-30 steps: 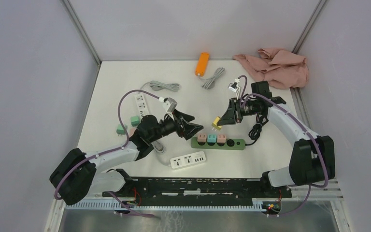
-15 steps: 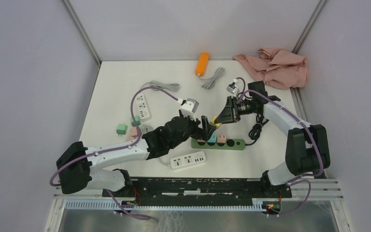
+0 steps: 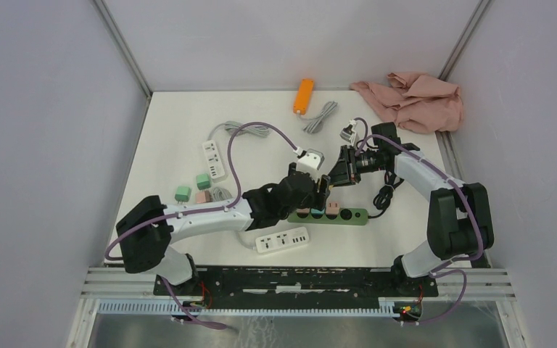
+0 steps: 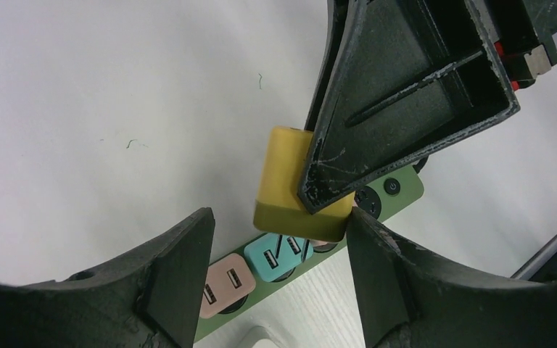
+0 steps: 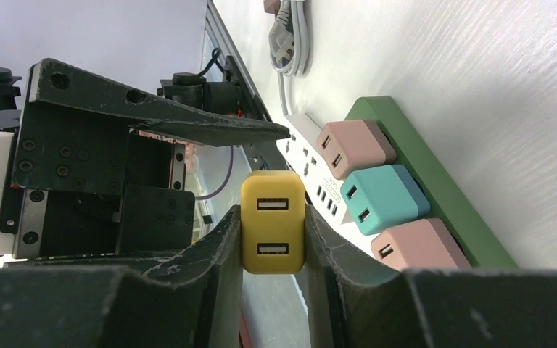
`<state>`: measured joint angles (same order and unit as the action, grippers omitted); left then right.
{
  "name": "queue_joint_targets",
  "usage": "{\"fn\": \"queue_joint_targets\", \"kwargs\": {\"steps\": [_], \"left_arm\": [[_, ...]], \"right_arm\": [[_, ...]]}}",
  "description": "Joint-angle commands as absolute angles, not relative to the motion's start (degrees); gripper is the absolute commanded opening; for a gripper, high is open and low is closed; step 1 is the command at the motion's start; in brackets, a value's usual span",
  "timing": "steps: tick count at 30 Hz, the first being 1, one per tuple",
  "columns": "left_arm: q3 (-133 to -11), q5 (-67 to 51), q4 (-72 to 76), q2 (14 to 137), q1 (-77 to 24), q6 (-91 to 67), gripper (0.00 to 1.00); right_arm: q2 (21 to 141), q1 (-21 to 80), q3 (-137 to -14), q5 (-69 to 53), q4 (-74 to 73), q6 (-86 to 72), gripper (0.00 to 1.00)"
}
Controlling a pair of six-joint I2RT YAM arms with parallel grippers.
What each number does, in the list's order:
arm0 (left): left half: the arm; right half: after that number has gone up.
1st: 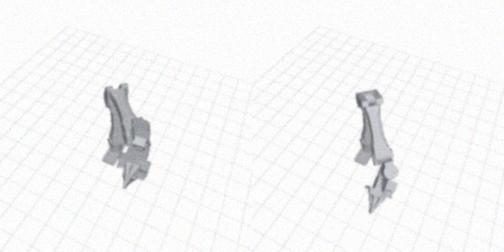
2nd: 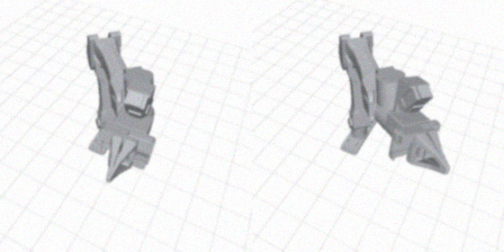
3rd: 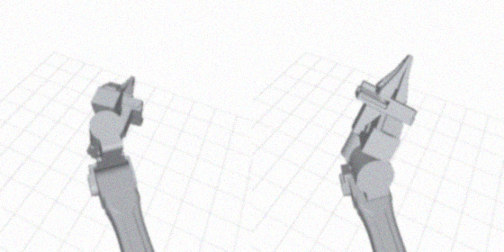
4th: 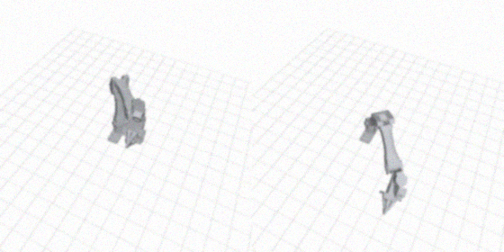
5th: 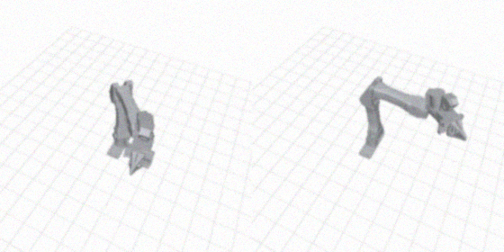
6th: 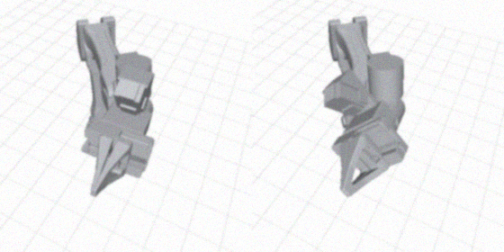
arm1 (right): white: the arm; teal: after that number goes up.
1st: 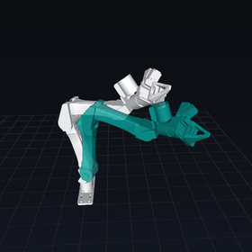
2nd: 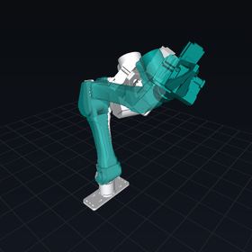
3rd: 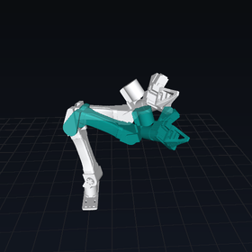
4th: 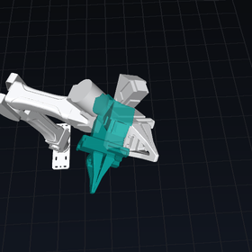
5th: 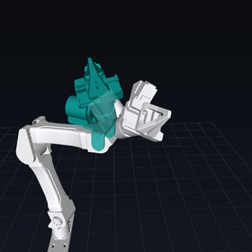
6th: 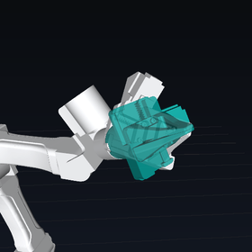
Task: Pull the plug off the socket
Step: Place the plug at the center of the board.
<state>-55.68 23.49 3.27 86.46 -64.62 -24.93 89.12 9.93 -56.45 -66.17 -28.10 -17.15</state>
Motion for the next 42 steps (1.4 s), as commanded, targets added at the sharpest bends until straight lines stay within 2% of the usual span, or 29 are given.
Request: {"fn": "queue_joint_targets", "kwargs": {"steps": [1,7,8,10,12,14,15,17,19,20,21,24,28,34,38,42], "left_arm": [[-59.18,24.31,4.79,88.48,-64.65,-22.04,0.70],[-60.81,24.13,4.92,90.43,-64.54,-21.34,0.52],[-60.90,24.16,4.97,90.50,-64.52,-21.17,0.47],[-61.05,24.11,5.16,90.65,-64.37,-20.81,0.28],[-60.82,23.87,5.18,90.68,-64.20,-20.21,0.10],[-60.10,23.87,5.59,90.25,-64.08,-19.81,0.04],[-59.39,24.02,5.97,89.72,-64.05,-19.70,0.03],[-57.46,24.14,7.18,88.37,-63.82,-19.69,0.03],[-54.63,24.59,8.73,86.34,-63.49,-20.13,0.03],[-52.85,25.06,9.35,85.16,-63.27,-20.47,0.03],[-51.17,25.79,9.76,84.02,-63.06,-21.13,0.03],[-47.56,30.01,5.63,80.61,-61.51,-27.10,0.03],[-41.85,27.64,1.73,75.22,-56.44,-32.15,0.03],[-30.43,22.27,1.42,65.46,-43.74,-38.36,0.03],[-27.82,27.64,-1.99,61.65,-39.62,-41.19,0.04],[-27.20,27.83,-2.47,61.23,-36.57,-41.31,0.05]], "right_arm": [[89.52,9.75,-58.62,-69.62,-27.94,-16.96,0.14],[89.58,9.74,-58.71,-70.01,-28.20,-16.75,0.14],[89.50,9.72,-58.71,-70.07,-28.26,-16.63,0.14],[89.48,9.80,-58.79,-70.29,-28.36,-16.44,0.14],[89.52,9.75,-58.89,-70.48,-28.67,-15.95,0.19],[89.49,9.68,-59.07,-70.56,-29.31,-15.00,0.29],[89.50,9.72,-59.32,-70.56,-29.94,-14.31,0.35],[89.46,9.77,-60.14,-70.44,-31.77,-12.04,0.59],[89.26,9.76,-61.13,-69.89,-34.21,-9.35,0.76],[89.02,9.71,-61.67,-69.53,-35.60,-7.89,0.92],[88.78,9.74,-62.03,-69.22,-36.51,-6.60,0.99],[87.79,9.63,-62.46,-68.08,-37.37,-4.95,1.00],[87.29,9.66,-62.69,-66.64,-38.03,-3.79,1.00],[88.00,9.45,-63.19,-65.68,-39.14,-2.90,1.00],[88.42,9.48,-63.21,-65.37,-39.21,-2.82,1.00],[88.83,9.44,-63.30,-65.34,-39.28,-2.89,1.00]]}}
